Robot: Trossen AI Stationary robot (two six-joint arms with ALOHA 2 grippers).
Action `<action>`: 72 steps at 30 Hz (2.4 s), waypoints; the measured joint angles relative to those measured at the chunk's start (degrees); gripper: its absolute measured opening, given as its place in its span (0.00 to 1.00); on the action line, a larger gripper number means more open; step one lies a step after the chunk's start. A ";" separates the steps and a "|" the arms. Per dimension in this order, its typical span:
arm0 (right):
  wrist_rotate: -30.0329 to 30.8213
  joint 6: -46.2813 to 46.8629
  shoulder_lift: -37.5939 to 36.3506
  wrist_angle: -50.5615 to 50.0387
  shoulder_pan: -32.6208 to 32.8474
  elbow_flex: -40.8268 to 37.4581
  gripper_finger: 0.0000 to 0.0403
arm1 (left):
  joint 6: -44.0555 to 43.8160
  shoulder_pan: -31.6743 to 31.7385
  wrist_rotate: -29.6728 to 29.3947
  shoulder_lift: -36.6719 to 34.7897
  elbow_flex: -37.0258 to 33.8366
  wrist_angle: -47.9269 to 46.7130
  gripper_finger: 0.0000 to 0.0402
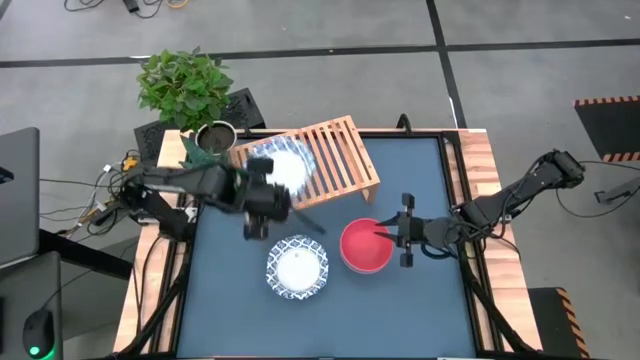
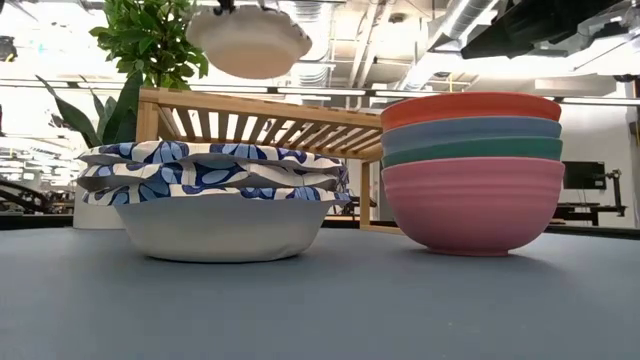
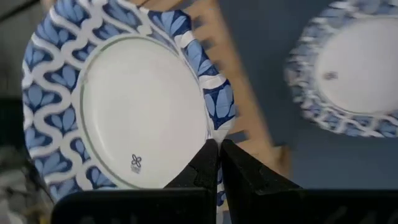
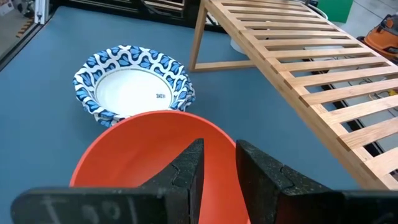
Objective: Place and stack bowls onto a shelf
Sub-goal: Put the blue patterned bowl on the shelf, then stack the blue patterned bowl on top of the blue patterned bowl on the shelf
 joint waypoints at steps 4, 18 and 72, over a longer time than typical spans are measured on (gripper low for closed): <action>0.00 -0.03 0.00 0.00 -0.77 0.00 0.29 | -0.03 5.58 3.07 -2.44 -0.67 0.28 0.00; -0.15 -0.49 0.00 -0.07 -3.39 0.00 0.29 | 0.65 8.49 4.07 -19.26 -29.37 16.85 0.00; -0.68 -0.01 0.01 -0.07 -6.27 0.00 0.29 | 2.59 -21.69 15.81 11.03 -19.71 28.01 0.47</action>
